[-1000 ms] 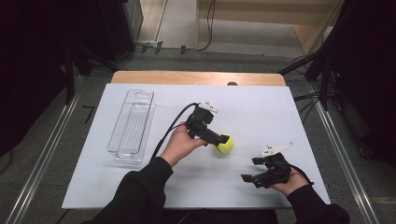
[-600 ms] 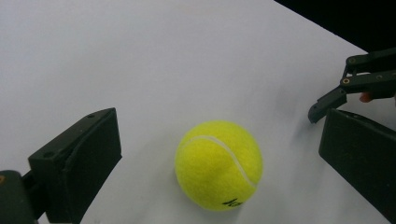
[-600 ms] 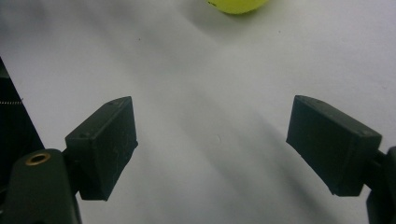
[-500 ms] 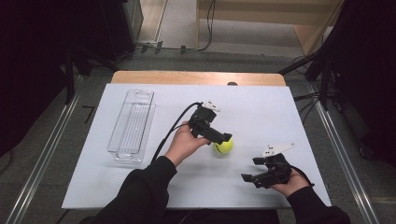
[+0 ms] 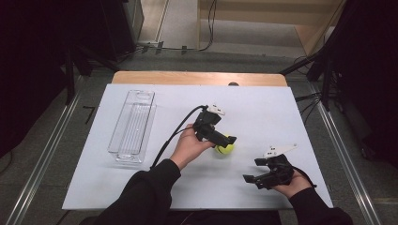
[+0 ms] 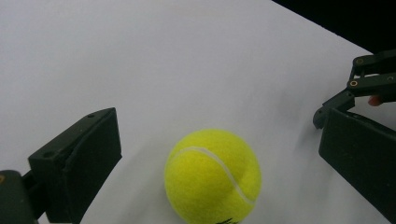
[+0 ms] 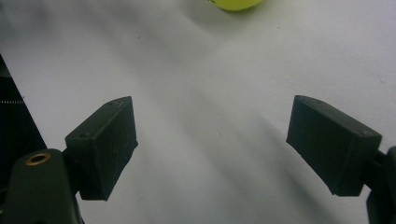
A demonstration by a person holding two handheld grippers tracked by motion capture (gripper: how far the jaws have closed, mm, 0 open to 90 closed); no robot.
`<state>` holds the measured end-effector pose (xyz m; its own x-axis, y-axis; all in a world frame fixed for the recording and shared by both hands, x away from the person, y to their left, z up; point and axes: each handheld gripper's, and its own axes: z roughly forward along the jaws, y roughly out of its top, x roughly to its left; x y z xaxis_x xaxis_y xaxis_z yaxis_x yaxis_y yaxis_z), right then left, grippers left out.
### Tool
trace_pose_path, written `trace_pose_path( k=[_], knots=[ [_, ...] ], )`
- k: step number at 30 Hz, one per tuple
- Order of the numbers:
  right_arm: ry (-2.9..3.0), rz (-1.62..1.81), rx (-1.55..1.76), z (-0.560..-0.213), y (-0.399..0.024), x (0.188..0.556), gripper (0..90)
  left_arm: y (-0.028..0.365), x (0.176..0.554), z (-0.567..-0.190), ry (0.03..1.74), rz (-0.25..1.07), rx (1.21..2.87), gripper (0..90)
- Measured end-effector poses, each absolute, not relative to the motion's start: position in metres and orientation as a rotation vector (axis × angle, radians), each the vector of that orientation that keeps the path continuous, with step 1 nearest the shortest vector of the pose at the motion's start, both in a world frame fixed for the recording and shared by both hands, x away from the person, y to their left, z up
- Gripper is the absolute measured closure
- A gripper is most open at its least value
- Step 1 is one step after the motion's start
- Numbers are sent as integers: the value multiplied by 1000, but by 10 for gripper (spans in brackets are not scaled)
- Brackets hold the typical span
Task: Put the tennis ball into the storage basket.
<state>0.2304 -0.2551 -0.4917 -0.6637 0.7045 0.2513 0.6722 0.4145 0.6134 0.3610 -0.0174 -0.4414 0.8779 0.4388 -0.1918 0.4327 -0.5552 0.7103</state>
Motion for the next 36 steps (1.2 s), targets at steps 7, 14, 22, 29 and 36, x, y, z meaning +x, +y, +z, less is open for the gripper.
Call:
trace_pose_path(
  k=[7,14,22,29,36],
  knots=[
    [2606,1097,1268,-492,-255,230,140,-20,358,-451,617,-2,2243,0],
    [2608,1097,1266,-492,-255,230,139,-21,359,-459,624,-5,2257,0],
    [2609,1093,1269,-491,-254,230,140,-22,357,-470,632,-17,2271,0],
    [2613,1090,1263,-491,-254,230,140,-24,356,-477,630,-23,2281,0],
    [2612,1091,1260,-491,-254,230,140,-25,354,-486,632,-34,2296,10]
  ],
)
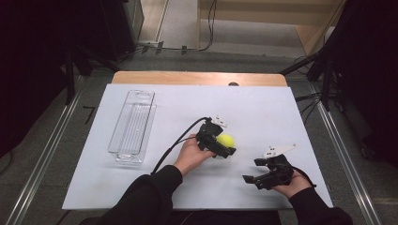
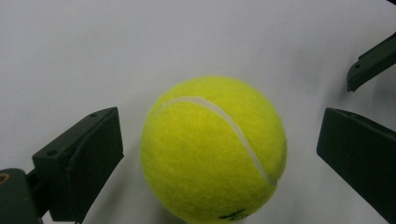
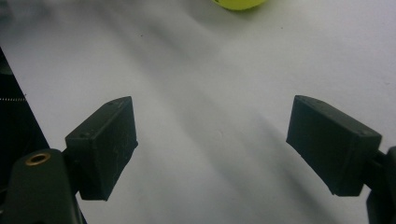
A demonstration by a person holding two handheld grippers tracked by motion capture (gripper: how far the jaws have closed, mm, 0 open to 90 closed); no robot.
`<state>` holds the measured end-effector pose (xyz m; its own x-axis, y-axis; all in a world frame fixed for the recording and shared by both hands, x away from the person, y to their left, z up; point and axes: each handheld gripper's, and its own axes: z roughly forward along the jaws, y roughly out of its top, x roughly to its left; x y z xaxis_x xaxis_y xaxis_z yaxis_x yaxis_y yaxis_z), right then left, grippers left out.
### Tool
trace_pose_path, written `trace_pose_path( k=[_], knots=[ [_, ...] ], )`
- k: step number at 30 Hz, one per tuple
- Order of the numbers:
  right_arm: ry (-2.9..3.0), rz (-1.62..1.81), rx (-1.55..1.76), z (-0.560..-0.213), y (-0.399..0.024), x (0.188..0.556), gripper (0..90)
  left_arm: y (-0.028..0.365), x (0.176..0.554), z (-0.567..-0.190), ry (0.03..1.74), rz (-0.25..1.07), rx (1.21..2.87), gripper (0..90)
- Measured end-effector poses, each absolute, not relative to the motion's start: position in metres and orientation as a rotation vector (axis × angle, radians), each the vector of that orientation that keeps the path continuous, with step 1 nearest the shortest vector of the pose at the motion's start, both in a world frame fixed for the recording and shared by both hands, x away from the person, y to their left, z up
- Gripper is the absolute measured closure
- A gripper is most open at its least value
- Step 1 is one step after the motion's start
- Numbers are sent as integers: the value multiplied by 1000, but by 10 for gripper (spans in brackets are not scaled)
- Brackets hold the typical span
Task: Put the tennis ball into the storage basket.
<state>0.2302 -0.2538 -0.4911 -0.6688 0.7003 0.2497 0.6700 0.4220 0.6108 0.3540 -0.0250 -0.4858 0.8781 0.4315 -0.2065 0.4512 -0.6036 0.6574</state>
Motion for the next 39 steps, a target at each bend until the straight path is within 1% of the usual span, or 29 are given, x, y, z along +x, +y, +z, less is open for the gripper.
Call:
trace_pose_path(
  k=[5,10,14,16,17,20,21,23,24,27,39],
  knots=[
    [2615,1091,1257,-491,-254,230,140,-27,352,-492,622,-24,2322,10],
    [2617,1091,1254,-491,-254,230,140,-26,353,-498,634,-55,2324,10],
    [2617,1092,1254,-491,-254,230,139,-26,353,-500,635,-43,2336,12],
    [2618,1090,1255,-491,-253,230,140,-26,352,-502,643,-30,2331,50],
    [2618,1090,1255,-491,-253,230,140,-26,351,-502,643,-16,2334,50],
    [2619,1090,1252,-491,-253,230,140,-25,351,-505,644,12,2346,157],
    [2619,1090,1252,-491,-253,230,140,-24,350,-505,645,20,2345,157],
    [2618,1091,1254,-491,-253,230,139,-23,350,-502,640,12,2330,247],
    [2618,1091,1254,-491,-253,230,140,-23,350,-502,640,12,2330,257],
    [2619,1088,1253,-491,-253,230,139,-24,348,-503,610,38,2342,260],
    [2620,1090,1251,-491,-253,230,140,-22,350,-502,620,12,2338,263]
  ],
)
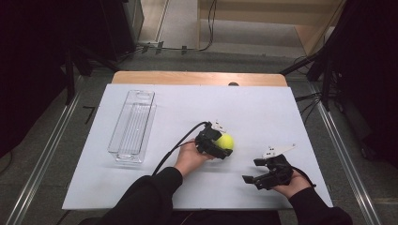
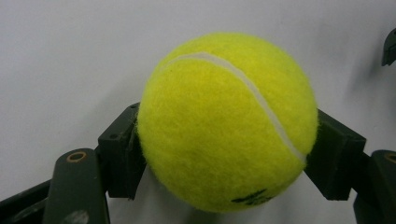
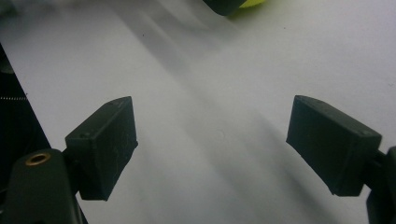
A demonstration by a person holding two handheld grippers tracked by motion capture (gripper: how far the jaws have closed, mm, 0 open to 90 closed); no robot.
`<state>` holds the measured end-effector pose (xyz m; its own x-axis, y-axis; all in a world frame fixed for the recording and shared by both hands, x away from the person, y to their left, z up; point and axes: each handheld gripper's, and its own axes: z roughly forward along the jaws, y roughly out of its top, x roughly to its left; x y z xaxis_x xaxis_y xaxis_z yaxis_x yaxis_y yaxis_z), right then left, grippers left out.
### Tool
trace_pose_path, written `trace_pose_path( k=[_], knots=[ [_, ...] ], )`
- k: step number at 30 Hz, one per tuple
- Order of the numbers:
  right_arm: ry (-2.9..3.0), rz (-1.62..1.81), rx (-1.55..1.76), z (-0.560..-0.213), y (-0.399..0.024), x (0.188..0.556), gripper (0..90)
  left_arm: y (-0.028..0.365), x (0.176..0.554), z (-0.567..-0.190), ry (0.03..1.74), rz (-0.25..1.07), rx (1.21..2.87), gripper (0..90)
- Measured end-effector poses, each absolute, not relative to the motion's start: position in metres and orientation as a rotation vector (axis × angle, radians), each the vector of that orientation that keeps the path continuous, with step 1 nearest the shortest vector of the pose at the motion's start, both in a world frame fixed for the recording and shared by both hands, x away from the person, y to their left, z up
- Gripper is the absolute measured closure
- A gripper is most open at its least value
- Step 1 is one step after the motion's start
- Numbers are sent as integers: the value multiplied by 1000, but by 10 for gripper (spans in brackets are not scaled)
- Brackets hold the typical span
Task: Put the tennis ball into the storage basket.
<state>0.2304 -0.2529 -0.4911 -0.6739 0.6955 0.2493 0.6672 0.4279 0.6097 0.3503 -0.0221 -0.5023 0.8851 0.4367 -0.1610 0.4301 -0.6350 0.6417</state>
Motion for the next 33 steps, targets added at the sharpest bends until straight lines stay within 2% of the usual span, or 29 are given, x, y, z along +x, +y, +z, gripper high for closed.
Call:
trace_pose_path(
  k=[33],
  knots=[
    [2620,1094,1254,-491,-254,231,139,-12,348,-483,600,-17,2341,264]
  ],
)
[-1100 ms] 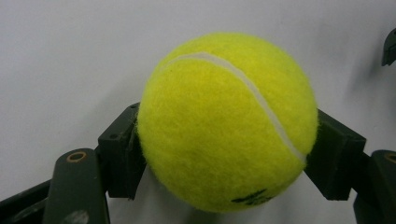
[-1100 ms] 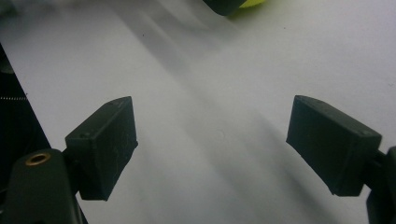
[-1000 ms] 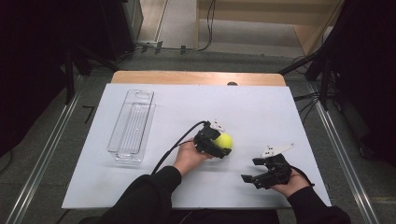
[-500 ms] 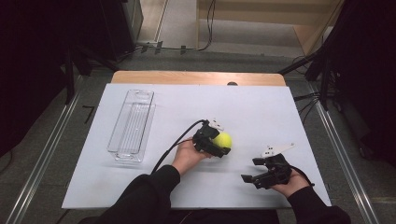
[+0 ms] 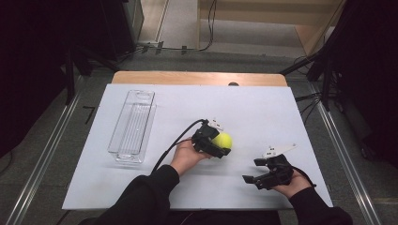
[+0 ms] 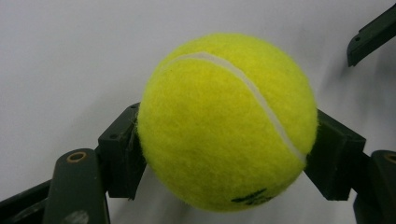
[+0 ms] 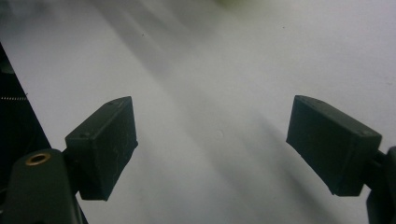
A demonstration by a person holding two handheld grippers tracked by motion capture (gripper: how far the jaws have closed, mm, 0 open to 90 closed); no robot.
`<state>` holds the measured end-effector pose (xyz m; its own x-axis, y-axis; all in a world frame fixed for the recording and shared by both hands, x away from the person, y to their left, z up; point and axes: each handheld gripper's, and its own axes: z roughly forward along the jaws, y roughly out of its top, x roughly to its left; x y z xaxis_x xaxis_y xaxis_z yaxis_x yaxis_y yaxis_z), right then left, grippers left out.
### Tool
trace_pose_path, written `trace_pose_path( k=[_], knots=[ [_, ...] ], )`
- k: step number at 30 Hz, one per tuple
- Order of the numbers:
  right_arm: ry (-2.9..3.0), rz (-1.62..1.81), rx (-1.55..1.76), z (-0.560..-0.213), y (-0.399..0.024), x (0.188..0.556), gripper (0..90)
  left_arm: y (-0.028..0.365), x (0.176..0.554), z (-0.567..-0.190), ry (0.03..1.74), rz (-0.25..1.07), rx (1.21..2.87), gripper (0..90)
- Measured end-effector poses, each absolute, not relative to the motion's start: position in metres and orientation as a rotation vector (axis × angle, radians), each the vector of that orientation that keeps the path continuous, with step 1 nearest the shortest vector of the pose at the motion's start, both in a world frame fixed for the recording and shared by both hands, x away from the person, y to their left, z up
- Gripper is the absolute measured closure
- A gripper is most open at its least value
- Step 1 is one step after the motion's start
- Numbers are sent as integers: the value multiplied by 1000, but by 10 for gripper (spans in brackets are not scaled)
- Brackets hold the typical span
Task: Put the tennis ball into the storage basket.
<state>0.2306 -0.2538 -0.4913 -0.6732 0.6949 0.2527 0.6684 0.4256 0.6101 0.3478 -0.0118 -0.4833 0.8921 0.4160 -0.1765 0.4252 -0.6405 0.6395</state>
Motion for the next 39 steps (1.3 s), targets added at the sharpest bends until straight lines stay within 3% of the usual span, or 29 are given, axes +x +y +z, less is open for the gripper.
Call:
trace_pose_path(
  k=[39],
  knots=[
    [2617,1096,1249,-490,-254,232,139,22,343,-457,639,-34,2317,263]
  ],
)
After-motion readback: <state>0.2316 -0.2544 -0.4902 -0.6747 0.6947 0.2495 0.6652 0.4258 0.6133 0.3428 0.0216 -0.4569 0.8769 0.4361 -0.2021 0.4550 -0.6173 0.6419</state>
